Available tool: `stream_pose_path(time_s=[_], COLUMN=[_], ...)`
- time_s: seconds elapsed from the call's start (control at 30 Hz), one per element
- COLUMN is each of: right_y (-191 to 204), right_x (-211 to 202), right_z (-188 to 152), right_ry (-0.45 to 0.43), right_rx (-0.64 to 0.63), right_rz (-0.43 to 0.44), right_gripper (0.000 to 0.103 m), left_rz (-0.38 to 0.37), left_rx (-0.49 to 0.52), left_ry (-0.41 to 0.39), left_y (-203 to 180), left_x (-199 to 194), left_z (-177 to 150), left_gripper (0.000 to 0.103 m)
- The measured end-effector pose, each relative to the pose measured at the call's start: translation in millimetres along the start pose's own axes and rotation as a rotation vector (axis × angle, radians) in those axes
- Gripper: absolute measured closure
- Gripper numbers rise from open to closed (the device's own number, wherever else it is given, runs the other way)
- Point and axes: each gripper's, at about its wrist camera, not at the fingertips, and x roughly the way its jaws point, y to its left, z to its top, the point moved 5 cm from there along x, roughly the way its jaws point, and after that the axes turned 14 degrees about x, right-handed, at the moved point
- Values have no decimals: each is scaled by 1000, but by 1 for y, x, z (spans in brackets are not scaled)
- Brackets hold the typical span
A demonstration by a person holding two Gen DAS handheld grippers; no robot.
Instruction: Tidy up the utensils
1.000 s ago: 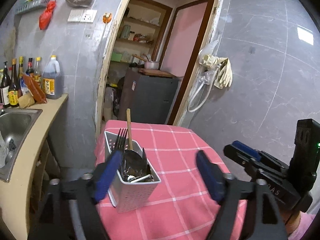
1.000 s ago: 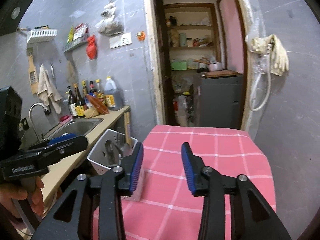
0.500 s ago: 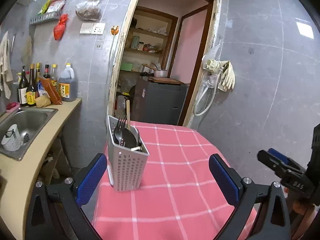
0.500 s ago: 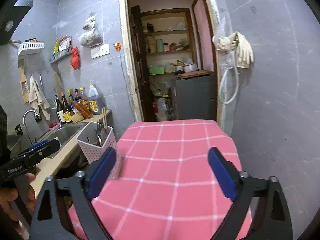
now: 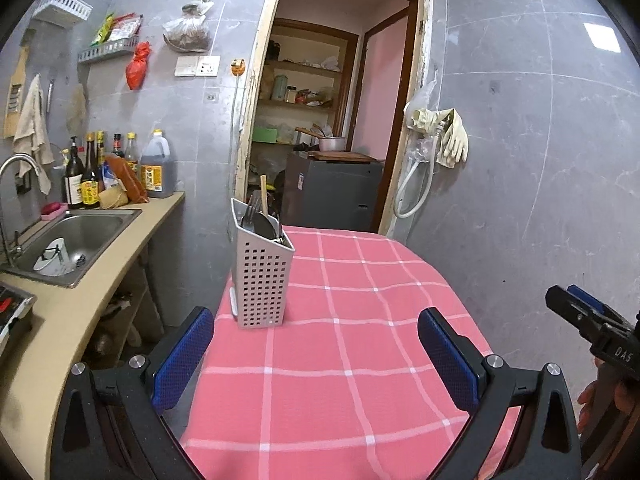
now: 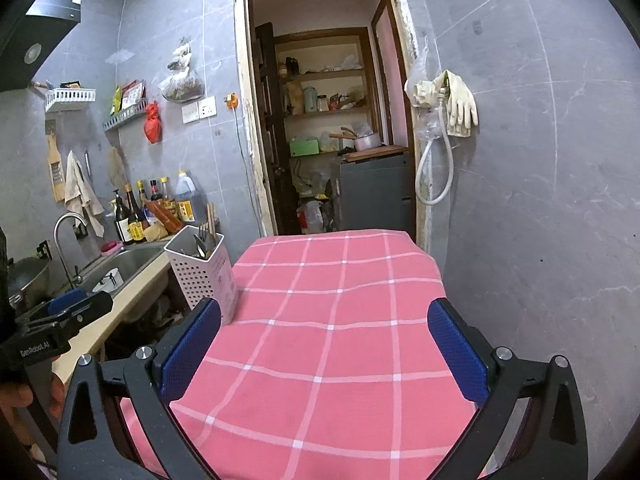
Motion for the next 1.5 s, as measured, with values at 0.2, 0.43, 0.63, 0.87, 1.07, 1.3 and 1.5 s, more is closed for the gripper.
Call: stream_pose_path(time_s=[0.2,0.43,0.63,0.87,1.07,1.3,1.5], right_y=[-5,-8,-7,-6,-5,-4,1], right_x=[-14,-20,-19,-21,-21,-22,-23], right_z=[-5,-5,-3,-3,-3,-4,-5], right_ry=[-10,-11,-9,-8,-9,-8,-7], right_rx=[4,0,0,-1,-1,-1,-6], right_rz=[-5,-10,-10,-9,-9,-9,-2], right_gripper=[1,1,1,1,1,1,1], left_rz=[30,26,24,16,13,11,10], left_rx=[-1,-7,-5,1,6,4,10], left_ry=[-48,-44,-45,-50,-52,-50,-53], left_y=[-5,-8,-10,-12,-14,-14,-16], left_x=[-18,-17,-17,-17,-18,-18,-19], left_z=[-1,-2,-2,-2,-1,-1,-1], left_gripper=[0,0,0,0,0,0,0])
